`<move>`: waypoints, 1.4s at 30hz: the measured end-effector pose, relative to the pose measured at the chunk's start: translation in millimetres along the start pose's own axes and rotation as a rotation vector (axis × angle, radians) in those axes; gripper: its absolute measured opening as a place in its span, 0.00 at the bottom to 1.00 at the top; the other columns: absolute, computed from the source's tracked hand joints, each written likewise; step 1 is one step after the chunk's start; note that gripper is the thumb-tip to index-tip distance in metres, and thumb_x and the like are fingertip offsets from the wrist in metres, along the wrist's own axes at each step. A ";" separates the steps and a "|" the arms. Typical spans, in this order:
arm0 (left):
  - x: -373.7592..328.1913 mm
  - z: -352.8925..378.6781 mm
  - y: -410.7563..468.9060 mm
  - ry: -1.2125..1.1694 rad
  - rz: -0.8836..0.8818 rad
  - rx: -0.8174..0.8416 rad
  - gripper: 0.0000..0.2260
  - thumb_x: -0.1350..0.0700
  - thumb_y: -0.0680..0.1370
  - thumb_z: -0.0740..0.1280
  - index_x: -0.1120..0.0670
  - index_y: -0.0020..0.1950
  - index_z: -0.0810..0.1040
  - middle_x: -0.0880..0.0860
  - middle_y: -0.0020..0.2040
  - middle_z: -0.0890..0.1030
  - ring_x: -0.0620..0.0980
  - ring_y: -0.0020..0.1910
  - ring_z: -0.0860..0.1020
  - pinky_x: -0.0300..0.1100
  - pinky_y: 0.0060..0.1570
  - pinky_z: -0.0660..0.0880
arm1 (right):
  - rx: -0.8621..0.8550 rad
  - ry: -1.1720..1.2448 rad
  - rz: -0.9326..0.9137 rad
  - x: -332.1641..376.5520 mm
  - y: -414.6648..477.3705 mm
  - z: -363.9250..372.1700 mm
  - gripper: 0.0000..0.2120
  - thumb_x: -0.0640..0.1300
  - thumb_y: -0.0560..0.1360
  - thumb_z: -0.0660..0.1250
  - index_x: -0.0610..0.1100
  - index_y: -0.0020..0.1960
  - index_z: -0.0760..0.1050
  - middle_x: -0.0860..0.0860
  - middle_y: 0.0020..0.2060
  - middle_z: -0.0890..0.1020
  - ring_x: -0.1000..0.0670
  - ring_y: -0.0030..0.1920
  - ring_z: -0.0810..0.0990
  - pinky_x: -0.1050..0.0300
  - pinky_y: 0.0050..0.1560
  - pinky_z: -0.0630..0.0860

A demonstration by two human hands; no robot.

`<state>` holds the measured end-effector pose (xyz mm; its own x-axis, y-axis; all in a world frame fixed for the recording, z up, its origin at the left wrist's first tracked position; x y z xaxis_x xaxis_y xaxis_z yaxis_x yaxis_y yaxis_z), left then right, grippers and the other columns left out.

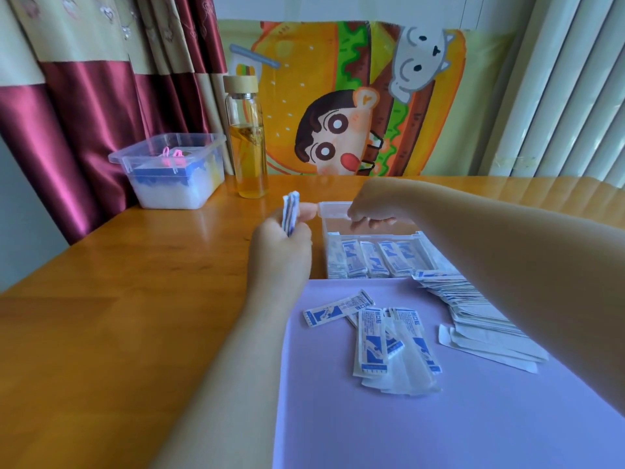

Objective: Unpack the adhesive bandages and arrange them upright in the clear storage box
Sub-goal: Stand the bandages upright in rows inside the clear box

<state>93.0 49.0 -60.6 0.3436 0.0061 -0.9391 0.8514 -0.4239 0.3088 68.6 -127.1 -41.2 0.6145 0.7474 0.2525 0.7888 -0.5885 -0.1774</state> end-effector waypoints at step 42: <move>9.3 -5.3 -6.7 -0.689 -0.390 0.134 0.11 0.50 0.79 0.62 0.53 0.39 0.72 0.46 0.23 0.63 0.42 0.20 0.60 0.32 0.22 0.58 | -0.276 -0.090 -0.440 22.4 -91.6 43.5 0.07 0.43 0.75 0.66 0.47 0.51 0.81 0.51 0.48 0.82 0.49 0.47 0.78 0.56 0.44 0.75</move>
<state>92.6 56.7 -70.6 -0.3277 -0.3660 -0.8710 0.7900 -0.6118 -0.0401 10.7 -43.0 -60.7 0.2344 0.9586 0.1619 0.9464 -0.2631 0.1874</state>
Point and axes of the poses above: each hand's wrist, its own y-axis towards the middle knuckle, its own z-axis out of the palm, x = y × z, the point moved 6 cm from there along y, towards the middle knuckle
